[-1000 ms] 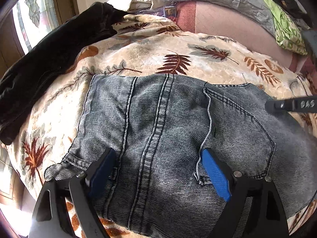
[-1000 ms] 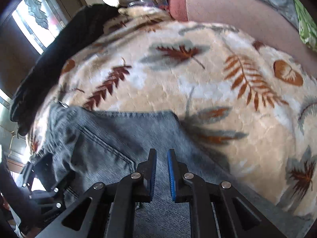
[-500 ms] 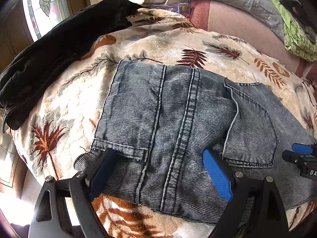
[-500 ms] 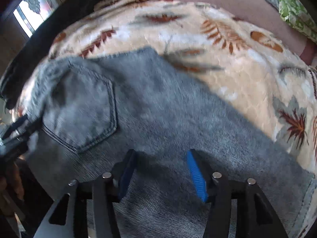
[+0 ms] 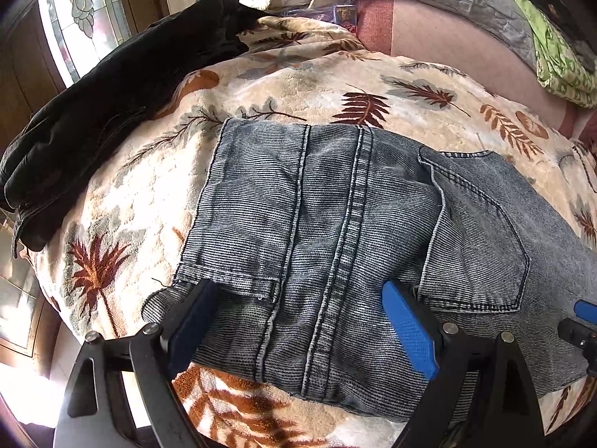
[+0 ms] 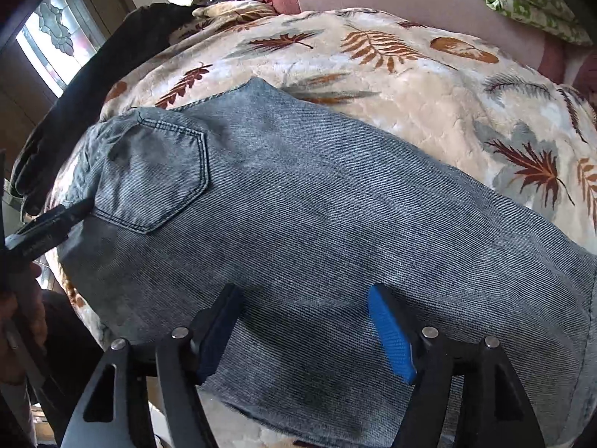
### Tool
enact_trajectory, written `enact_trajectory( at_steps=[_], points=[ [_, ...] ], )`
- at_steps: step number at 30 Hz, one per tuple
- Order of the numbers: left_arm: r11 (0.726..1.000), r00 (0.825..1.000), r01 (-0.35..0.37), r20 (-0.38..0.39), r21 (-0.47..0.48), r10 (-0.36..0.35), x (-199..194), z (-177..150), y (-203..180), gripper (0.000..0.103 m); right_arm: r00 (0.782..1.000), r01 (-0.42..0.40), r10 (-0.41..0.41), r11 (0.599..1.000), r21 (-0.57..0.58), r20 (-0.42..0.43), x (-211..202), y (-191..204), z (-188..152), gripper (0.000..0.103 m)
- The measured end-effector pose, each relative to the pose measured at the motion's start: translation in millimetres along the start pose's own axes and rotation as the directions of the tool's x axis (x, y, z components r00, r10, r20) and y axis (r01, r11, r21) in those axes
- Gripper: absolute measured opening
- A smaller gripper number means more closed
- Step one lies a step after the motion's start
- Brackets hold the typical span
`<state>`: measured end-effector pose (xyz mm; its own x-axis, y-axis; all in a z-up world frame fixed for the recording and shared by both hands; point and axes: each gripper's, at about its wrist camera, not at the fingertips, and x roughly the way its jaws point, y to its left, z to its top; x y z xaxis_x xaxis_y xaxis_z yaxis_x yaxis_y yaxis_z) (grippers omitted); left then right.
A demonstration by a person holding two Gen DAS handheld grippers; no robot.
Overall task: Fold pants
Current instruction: 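Lay the jeans flat and open both tools, withdrawing from the fabric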
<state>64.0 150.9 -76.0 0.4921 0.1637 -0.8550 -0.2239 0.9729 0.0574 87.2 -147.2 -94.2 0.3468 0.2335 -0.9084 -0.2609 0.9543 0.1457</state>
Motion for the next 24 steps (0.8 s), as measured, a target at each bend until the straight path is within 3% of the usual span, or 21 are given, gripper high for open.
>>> enact_trajectory(
  at_steps=[3,6,9,10,12,14,18,20,24],
  points=[
    [0.999,1.0,0.022,0.0,-0.025,-0.022,-10,2,2,0.09,0.996,-0.043,0.039,0.997,0.061,0.08,-28,-8,-9,0.074],
    [0.996,0.995,0.082,0.057,-0.041,-0.079,-33,-4,-1,0.09,0.989,-0.067,0.05,0.99,0.126,0.137,-46,-23,-28,0.075],
    [0.992,0.988,0.127,0.084,0.005,-0.127,-47,-9,-17,0.09,0.992,-0.051,0.023,0.972,0.229,0.124,-39,-47,-49,0.08],
    [0.991,0.988,0.132,0.076,0.033,-0.134,-46,-11,-26,0.09,0.994,-0.07,0.044,0.962,0.264,0.102,-30,-57,-51,0.08],
    [0.988,0.991,0.131,-0.011,0.083,-0.131,-31,-13,-43,0.091,0.984,-0.136,0.097,0.949,0.284,0.146,-32,-68,-55,0.08],
    [0.99,0.996,0.074,-0.06,0.117,-0.068,-16,-17,-52,0.091,0.98,-0.17,0.126,0.929,0.328,0.151,-42,-74,-54,0.08],
    [0.991,0.993,0.116,0.001,0.069,-0.117,-38,-13,-49,0.09,0.934,-0.276,0.155,0.885,0.374,0.322,-87,-96,-76,0.08],
    [0.985,0.985,0.164,0.043,0.053,-0.166,-53,-11,-48,0.091,0.899,-0.349,0.162,0.827,0.442,0.406,-103,-117,-101,0.08],
    [0.973,0.968,0.22,0.11,0.07,-0.227,-76,-14,-59,0.091,0.842,-0.47,0.111,0.629,0.619,0.527,-124,-176,-168,0.08]
  ],
)
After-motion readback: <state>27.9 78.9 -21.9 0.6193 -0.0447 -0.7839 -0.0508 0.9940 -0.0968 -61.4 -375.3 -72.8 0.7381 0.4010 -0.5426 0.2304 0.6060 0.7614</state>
